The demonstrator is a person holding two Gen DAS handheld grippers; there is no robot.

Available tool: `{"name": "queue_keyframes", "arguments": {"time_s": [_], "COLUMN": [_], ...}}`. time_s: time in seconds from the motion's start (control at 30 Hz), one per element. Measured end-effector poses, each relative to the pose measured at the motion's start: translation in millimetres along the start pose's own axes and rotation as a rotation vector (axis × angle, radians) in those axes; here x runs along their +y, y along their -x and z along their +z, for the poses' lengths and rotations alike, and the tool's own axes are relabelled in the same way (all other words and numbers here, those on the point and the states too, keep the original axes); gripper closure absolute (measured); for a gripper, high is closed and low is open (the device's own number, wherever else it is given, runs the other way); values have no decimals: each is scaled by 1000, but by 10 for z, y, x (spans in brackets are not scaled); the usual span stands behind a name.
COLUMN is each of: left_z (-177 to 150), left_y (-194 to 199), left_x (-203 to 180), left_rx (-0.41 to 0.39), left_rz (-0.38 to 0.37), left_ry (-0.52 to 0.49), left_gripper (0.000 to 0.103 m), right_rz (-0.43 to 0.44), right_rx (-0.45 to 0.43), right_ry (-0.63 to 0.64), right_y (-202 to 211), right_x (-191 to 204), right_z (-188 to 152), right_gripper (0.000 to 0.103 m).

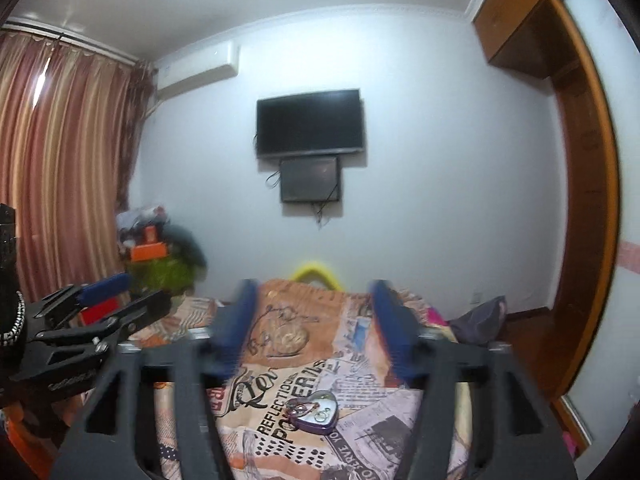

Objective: Organize jewelry

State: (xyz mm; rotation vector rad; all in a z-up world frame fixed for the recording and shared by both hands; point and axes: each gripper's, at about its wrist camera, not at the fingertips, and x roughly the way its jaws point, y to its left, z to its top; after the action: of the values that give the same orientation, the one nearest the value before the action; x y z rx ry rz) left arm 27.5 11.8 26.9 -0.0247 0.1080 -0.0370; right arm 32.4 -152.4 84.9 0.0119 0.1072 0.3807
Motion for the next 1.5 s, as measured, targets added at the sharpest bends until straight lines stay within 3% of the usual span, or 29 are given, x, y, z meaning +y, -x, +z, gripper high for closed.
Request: {"name": "queue_keyframes", "arguments": {"time_s": [0.03, 0.13, 0.33, 1.5], "left_z": [-17, -53, -89, -170], "left_y": [31, 93, 209, 65], "left_x": [-6, -23, -1, -35], "left_rx": [-1, 2, 9, 54], "left_rz": [15, 29, 32, 25], "left_ry": [-5, -15, -4, 12], "left_gripper": [7, 7, 6, 4], "right_rz": [-12, -52, -93, -83], "right_rx": [-13, -40, -43, 13], "right_ry": [-2, -1, 18, -8], "right_y": [24, 111, 157, 322], "right_x": [24, 78, 107, -15], "right_z": [-10, -16, -19, -128], "right_gripper": [16, 0, 0, 0]}}
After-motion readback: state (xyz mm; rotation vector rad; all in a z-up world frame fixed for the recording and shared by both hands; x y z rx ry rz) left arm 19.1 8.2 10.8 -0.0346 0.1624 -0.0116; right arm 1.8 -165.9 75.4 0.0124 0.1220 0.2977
